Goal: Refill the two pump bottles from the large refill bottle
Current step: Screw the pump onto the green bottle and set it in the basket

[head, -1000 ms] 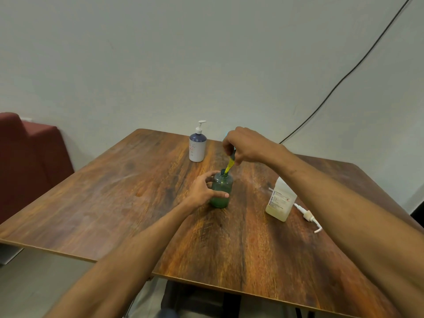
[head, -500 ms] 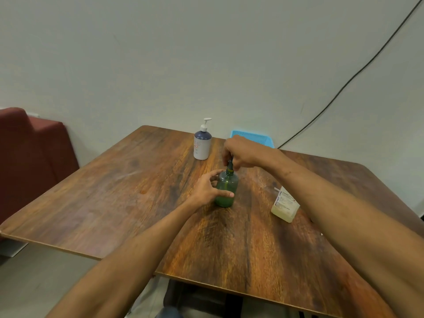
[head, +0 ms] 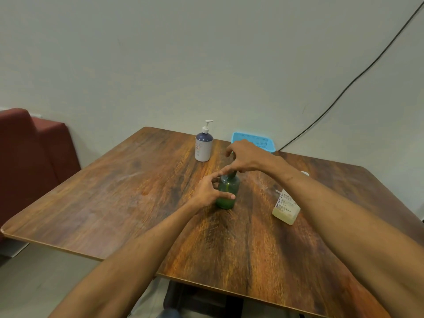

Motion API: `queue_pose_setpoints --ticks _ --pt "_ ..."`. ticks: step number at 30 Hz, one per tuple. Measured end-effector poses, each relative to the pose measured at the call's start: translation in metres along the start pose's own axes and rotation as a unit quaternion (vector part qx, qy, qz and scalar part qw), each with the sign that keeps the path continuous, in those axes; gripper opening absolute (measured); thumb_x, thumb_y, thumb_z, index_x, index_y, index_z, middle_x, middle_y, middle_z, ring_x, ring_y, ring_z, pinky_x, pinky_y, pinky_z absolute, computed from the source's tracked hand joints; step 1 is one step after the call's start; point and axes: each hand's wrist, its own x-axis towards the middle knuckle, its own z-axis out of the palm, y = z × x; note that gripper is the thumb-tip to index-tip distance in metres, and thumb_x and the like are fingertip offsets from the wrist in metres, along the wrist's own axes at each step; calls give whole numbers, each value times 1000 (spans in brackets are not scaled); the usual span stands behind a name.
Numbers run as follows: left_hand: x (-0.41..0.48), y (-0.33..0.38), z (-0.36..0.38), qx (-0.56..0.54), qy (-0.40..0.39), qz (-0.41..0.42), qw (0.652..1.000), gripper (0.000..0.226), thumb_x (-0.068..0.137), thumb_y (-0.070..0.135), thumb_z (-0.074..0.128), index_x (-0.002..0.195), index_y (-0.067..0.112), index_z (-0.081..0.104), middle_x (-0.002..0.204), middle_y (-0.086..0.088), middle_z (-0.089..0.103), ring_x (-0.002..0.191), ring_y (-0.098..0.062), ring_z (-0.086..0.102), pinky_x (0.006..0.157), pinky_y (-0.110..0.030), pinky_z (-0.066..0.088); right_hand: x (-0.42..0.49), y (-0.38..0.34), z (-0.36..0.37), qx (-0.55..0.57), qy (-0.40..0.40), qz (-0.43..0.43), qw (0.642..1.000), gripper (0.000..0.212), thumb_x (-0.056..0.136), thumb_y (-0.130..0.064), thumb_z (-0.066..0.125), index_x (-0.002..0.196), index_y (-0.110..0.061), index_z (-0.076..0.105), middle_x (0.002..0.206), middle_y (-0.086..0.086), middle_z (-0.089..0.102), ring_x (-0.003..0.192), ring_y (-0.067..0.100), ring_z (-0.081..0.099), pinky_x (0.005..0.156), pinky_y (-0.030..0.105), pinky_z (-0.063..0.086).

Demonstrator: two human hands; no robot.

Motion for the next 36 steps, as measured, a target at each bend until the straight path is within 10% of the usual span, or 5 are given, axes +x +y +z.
queue_pose_setpoints --ticks 4,11,30,36 --pt "0 1 0 0 3 -3 1000 92 62 27 94 143 21 50 144 -2 52 129 -22 51 106 -41 48 -14 15 -3 177 -13 34 983 93 65 -66 81 136 -13 56 112 4 64 87 17 70 73 33 63" --pt "-1 3 0 -7 -1 -4 1000 85 63 19 93 138 20 53 136 -1 57 122 -18 54 94 -28 46 -34 45 43 364 13 29 931 41 74 -16 86 112 -18 73 107 1 74 105 25 68 98 51 54" --pt "0 0 0 -7 3 -6 1000 90 61 24 94 141 20 52 138 0 56 123 -19 55 98 -33 49 -26 35 70 465 146 52 872 33 75 2 83 102 -14 75 107 9 76 104 26 72 98 53 55" --pt "0 0 -1 -4 3 -4 1000 88 60 25 94 138 19 55 135 1 59 122 -18 56 95 -29 50 -28 20 70 462 173 71 867 47 66 -8 92 103 -12 63 99 1 68 97 16 66 87 30 56"
